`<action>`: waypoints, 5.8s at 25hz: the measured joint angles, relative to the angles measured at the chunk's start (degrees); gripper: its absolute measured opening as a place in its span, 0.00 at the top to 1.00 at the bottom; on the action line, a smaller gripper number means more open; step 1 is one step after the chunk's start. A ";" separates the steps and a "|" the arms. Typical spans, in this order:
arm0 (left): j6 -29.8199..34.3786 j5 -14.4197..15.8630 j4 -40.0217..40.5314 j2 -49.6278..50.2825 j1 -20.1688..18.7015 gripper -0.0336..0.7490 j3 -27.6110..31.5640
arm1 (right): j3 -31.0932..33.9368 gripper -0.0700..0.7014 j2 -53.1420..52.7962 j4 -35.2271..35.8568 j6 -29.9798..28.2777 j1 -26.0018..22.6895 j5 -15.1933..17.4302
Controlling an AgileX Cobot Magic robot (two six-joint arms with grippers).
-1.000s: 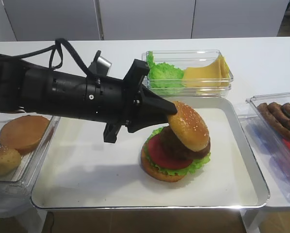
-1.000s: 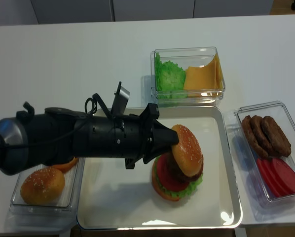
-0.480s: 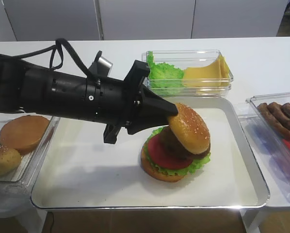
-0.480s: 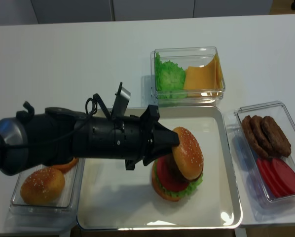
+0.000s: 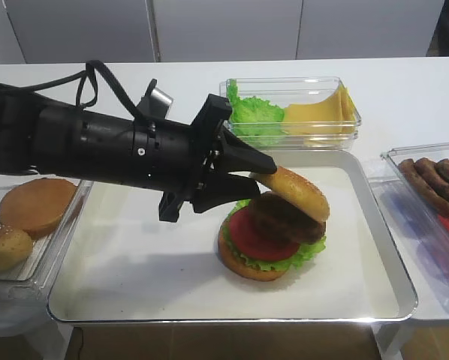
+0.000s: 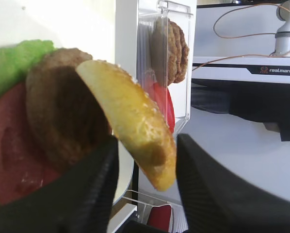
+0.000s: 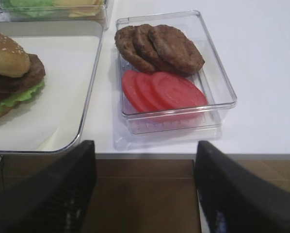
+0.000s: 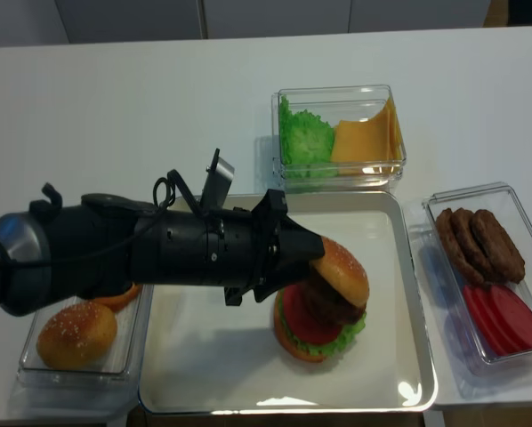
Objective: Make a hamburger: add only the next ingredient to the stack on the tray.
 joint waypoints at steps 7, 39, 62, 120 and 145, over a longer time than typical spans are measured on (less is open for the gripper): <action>-0.22 0.49 1.92 0.00 0.00 0.56 0.00 | 0.00 0.27 0.00 0.00 0.00 0.00 0.00; -3.39 5.53 9.34 0.00 2.85 0.48 0.00 | 0.00 0.27 0.00 0.00 0.09 0.00 0.00; -7.39 6.64 21.71 -4.90 7.71 0.44 0.00 | 0.00 0.27 0.00 0.00 0.09 0.00 0.00; -42.31 25.94 97.52 -92.45 7.71 0.45 14.78 | 0.00 0.27 0.00 0.00 -0.02 0.00 0.00; -43.23 21.00 98.76 -95.85 7.71 0.45 22.06 | 0.00 0.27 0.00 0.00 0.09 0.00 0.00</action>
